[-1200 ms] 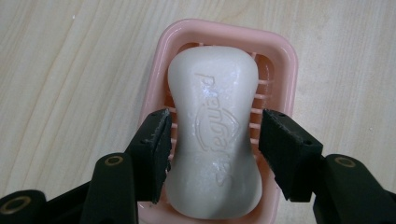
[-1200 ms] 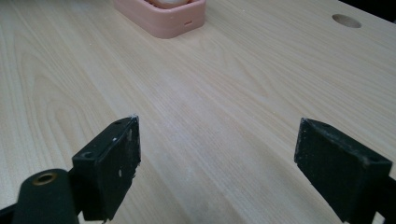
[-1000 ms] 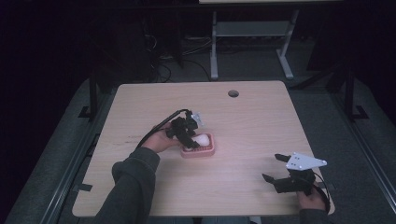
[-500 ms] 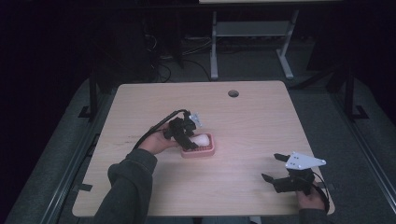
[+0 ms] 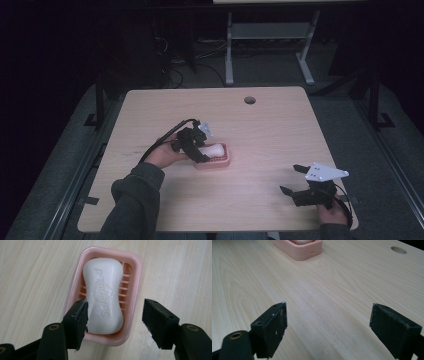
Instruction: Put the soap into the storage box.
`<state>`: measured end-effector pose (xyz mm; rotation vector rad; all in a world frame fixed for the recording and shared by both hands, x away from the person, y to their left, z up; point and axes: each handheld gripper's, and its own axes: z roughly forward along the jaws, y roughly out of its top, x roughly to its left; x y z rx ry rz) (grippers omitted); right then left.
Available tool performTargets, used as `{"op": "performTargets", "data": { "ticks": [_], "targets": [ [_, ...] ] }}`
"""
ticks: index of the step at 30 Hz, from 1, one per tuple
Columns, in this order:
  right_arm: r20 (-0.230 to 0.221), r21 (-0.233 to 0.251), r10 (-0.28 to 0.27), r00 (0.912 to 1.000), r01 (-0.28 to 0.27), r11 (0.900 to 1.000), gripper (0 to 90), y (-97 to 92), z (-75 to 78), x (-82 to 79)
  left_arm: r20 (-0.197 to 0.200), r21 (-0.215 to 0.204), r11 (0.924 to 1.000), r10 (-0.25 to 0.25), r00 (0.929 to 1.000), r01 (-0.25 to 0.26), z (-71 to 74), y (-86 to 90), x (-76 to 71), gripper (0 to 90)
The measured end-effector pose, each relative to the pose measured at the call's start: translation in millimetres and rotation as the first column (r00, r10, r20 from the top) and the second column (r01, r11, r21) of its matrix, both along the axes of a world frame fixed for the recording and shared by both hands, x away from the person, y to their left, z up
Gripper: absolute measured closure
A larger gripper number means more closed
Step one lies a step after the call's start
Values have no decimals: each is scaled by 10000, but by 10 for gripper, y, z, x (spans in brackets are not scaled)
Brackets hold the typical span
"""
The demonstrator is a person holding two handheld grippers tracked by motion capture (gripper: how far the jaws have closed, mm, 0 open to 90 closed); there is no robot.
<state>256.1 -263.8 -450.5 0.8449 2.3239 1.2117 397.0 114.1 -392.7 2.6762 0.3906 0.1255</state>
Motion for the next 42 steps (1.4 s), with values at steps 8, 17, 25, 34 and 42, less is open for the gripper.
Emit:
{"op": "performTargets", "data": {
  "ticks": [8, 17, 25, 34, 42],
  "targets": [
    [-10, 6, -28, 10000, 28, 10000, 137, 1, -7, 1, 9, 22, 10000, -16, 10000, 16, -15, 27, -68, 356],
    [-10, 53, -200, 9998, 200, 9998, 137, -10, -11, 3, 164, -182, 9998, 98, 9998, -95, 5, 123, -176, 341],
    [-9, 108, -299, 9996, 299, 9995, 137, -15, -8, 3, 108, -173, 9997, 165, 9998, -164, -26, 226, -260, 342],
    [-12, 79, -331, 9995, 331, 9994, 137, -14, -9, 6, 196, -341, 9992, 236, 9995, -229, -34, 295, -349, 313],
    [-59, 69, -413, 9991, 413, 9991, 137, -21, -8, 1, 304, -374, 9989, 286, 9991, -274, -43, 376, -434, 295]
  ]
}}
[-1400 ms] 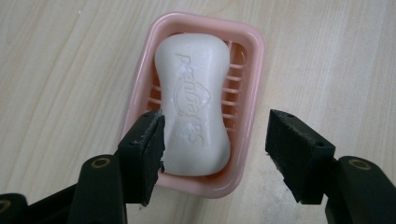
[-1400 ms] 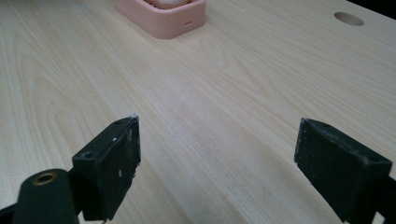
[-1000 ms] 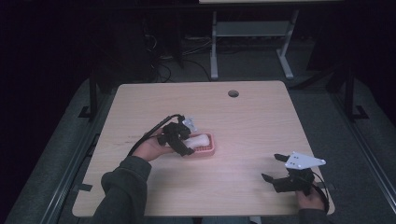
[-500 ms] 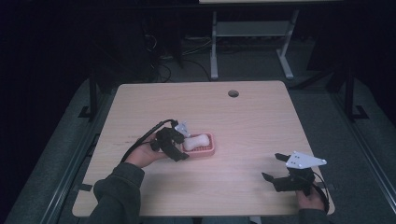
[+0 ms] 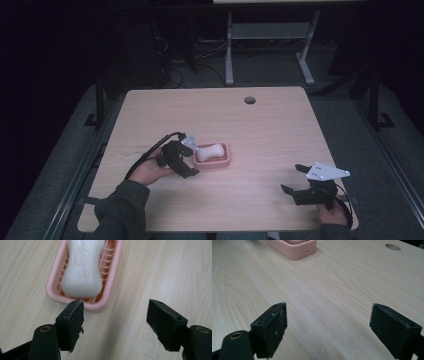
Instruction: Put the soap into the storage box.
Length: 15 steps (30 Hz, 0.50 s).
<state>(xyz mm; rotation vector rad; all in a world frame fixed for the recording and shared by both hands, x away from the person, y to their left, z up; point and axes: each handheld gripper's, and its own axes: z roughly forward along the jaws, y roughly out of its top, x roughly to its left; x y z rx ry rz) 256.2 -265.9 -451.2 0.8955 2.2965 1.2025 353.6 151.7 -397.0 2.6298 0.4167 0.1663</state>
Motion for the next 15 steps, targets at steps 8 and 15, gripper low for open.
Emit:
{"op": "performTargets", "data": {
  "ticks": [8, 15],
  "targets": [
    [-29, -47, -34, 10000, 34, 10000, 137, -3, -5, -2, 180, 83, 9999, -58, 9998, 57, -16, 51, -94, 285],
    [-14, -28, -81, 10000, 81, 10000, 137, -21, -2, -10, 178, 111, 9999, -117, 9998, 115, -34, 98, -165, 285]
  ]
}}
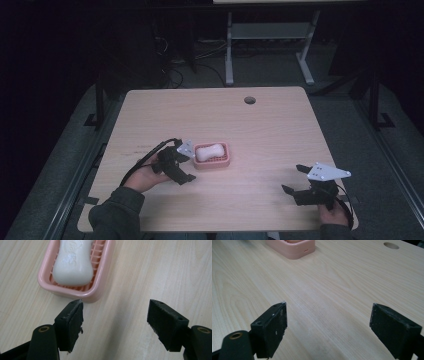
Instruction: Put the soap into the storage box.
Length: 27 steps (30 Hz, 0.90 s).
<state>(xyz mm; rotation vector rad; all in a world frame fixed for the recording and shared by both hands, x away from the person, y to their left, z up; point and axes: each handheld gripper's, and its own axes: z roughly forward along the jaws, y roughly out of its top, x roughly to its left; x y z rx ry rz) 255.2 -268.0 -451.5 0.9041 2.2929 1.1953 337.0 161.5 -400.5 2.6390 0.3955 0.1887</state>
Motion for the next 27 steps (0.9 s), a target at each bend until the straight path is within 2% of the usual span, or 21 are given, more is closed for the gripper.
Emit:
{"op": "performTargets", "data": {
  "ticks": [14, 27],
  "targets": [
    [-66, -88, -17, 10000, 16, 10000, 137, 10, -7, 0, 214, -48, 9999, 93, 9997, -92, -47, 174, -188, 278],
    [-89, -130, -72, 9999, 71, 9999, 137, 20, -12, -3, 94, -258, 9995, 173, 9998, -171, -152, 283, -329, 279]
  ]
}}
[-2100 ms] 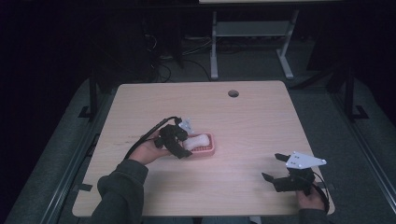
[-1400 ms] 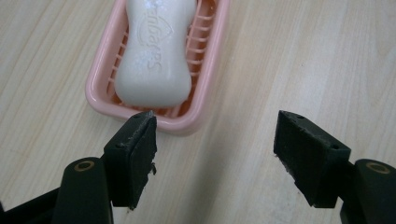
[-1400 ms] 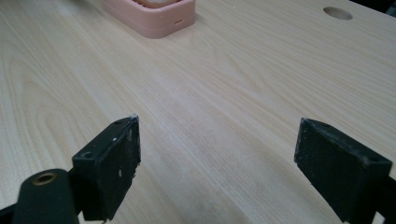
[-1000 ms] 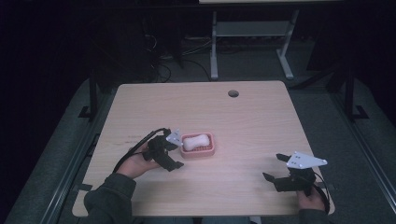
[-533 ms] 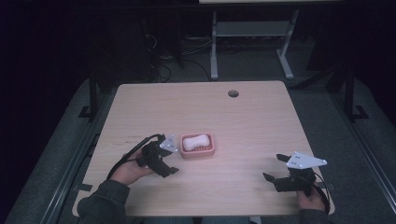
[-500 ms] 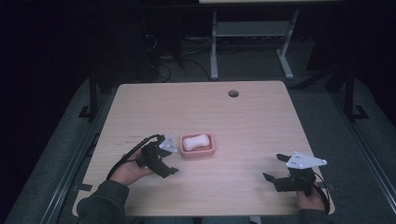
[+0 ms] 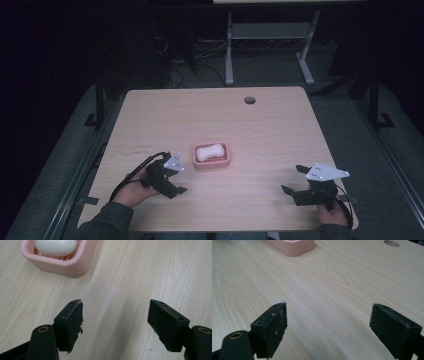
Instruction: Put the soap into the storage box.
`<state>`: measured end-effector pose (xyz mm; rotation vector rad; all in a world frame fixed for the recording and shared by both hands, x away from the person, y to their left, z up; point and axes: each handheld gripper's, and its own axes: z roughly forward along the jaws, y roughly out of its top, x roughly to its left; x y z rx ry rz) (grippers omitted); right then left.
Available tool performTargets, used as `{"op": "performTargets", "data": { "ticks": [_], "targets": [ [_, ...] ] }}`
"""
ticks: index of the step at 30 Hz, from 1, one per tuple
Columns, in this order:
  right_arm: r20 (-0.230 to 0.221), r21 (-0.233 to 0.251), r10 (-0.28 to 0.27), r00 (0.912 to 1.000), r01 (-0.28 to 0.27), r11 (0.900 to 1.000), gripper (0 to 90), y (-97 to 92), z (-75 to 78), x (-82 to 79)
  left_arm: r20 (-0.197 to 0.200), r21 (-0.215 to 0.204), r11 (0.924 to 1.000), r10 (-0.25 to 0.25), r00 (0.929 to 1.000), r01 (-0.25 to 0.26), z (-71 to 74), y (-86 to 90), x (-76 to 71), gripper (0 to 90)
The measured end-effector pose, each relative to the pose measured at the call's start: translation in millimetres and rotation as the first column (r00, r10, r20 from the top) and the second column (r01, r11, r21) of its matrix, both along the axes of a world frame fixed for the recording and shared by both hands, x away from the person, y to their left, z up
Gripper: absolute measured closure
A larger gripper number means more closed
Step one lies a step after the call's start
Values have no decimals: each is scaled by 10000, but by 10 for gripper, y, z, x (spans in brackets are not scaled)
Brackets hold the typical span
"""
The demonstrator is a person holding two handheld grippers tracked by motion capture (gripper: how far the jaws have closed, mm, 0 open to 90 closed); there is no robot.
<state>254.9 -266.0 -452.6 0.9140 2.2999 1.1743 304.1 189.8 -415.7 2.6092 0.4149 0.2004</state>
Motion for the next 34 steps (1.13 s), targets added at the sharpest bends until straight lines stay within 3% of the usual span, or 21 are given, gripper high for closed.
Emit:
{"op": "performTargets", "data": {
  "ticks": [20, 29, 34],
  "targets": [
    [15, -50, -5, 10000, 5, 10000, 137, -2, -1, 1, -9, 41, 9996, 283, 9996, -283, -74, 197, -159, 266],
    [-22, 11, 163, 9999, -163, 9999, 137, 7, -3, 9, -140, -13, 9973, 737, 9972, -737, -185, 313, -356, 247],
    [-28, -16, 254, 9997, -254, 9997, 137, 33, 3, 10, -33, -94, 9960, 888, 9960, -888, -186, 363, -369, 234]
  ]
}}
